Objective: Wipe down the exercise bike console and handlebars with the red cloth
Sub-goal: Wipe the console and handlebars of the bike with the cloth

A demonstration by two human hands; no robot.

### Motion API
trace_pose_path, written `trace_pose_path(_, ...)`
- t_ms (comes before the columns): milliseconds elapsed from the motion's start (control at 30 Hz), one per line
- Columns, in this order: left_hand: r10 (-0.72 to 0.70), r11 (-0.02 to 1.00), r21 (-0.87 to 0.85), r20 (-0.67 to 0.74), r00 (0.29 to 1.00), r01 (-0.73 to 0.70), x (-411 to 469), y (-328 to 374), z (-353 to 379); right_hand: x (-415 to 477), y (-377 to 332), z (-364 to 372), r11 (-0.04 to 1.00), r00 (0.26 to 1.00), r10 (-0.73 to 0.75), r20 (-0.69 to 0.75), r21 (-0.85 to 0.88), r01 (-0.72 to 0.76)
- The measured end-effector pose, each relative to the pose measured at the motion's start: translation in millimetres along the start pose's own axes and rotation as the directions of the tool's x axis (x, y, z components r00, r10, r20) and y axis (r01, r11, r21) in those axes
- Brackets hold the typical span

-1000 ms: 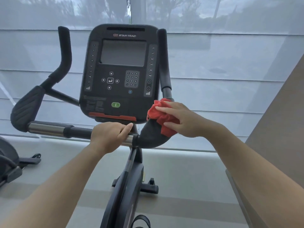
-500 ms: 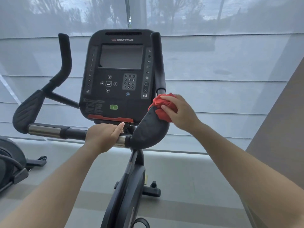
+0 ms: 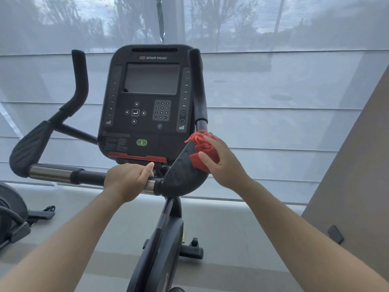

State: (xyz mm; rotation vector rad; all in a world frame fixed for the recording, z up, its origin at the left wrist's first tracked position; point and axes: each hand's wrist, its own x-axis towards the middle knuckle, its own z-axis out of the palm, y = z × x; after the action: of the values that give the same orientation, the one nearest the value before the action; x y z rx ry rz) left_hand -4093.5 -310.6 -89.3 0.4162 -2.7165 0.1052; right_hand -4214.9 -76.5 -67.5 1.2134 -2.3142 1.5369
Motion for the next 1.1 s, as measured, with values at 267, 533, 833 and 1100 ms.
trace_pose_path(267,-0.001,1.0,-0.022,-0.026,1.0,0.0,-0.2,-1.6,3.5,5.5,-19.8,9.0,0.995,0.993,-0.02,-0.115,-0.102,0.008)
trace_pose_path(533,0.006,1.0,-0.019,-0.006,1.0,-0.006,0.6,-1.8,-0.4,-15.0,-34.0,18.8,0.983,0.973,0.146,-0.176,-0.086,-0.163)
trace_pose_path(833,0.0,0.992,-0.13,0.06,0.998,0.008,-1.5,3.4,-9.6,-23.9,-53.0,40.4,0.917,0.916,0.243,-0.319,-0.232,-0.324)
trace_pose_path(1100,0.084,0.991,-0.118,0.137,0.987,-0.068,-0.1,1.0,-12.6,-55.2,-70.3,67.3,0.892,0.867,0.289,-0.405,-0.216,-0.398)
